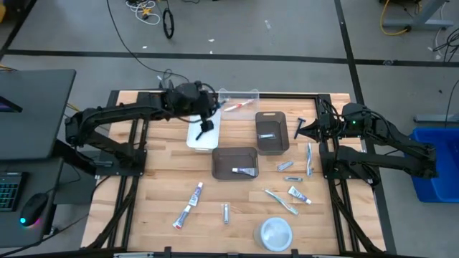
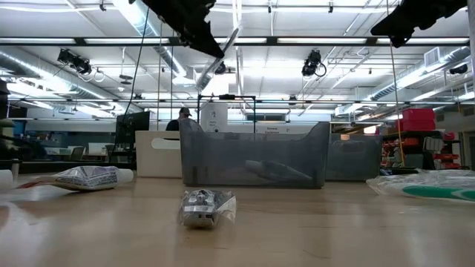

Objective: Pick & Place Travel size toiletries
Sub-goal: Put the blue toothbrush into the transparent bin

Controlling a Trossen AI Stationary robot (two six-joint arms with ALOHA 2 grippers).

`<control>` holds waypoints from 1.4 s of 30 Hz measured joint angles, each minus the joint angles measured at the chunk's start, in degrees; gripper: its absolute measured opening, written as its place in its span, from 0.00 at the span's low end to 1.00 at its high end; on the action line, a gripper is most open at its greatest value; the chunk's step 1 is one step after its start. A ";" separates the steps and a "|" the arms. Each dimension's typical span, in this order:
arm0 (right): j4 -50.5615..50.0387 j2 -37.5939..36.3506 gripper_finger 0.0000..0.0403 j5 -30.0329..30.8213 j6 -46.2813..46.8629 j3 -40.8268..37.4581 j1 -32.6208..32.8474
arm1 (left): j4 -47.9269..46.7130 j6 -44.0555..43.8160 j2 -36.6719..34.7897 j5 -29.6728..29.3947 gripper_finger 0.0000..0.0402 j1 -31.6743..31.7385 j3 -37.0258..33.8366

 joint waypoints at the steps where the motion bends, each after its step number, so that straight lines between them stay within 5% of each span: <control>1: 0.00 0.00 0.03 -0.02 0.02 0.00 0.02 | 0.57 -0.14 0.00 -0.03 0.14 0.77 -0.13; 12: -0.02 0.00 0.03 0.00 0.00 0.00 0.02 | 3.63 -1.23 2.74 4.46 0.14 5.62 -0.27; 26: 0.00 0.02 0.03 0.00 0.02 0.00 0.00 | 4.20 -0.11 14.68 10.08 0.14 11.73 10.25; 42: 0.02 0.04 0.03 0.00 0.02 0.00 0.00 | 10.43 1.52 22.91 14.55 0.14 15.16 14.43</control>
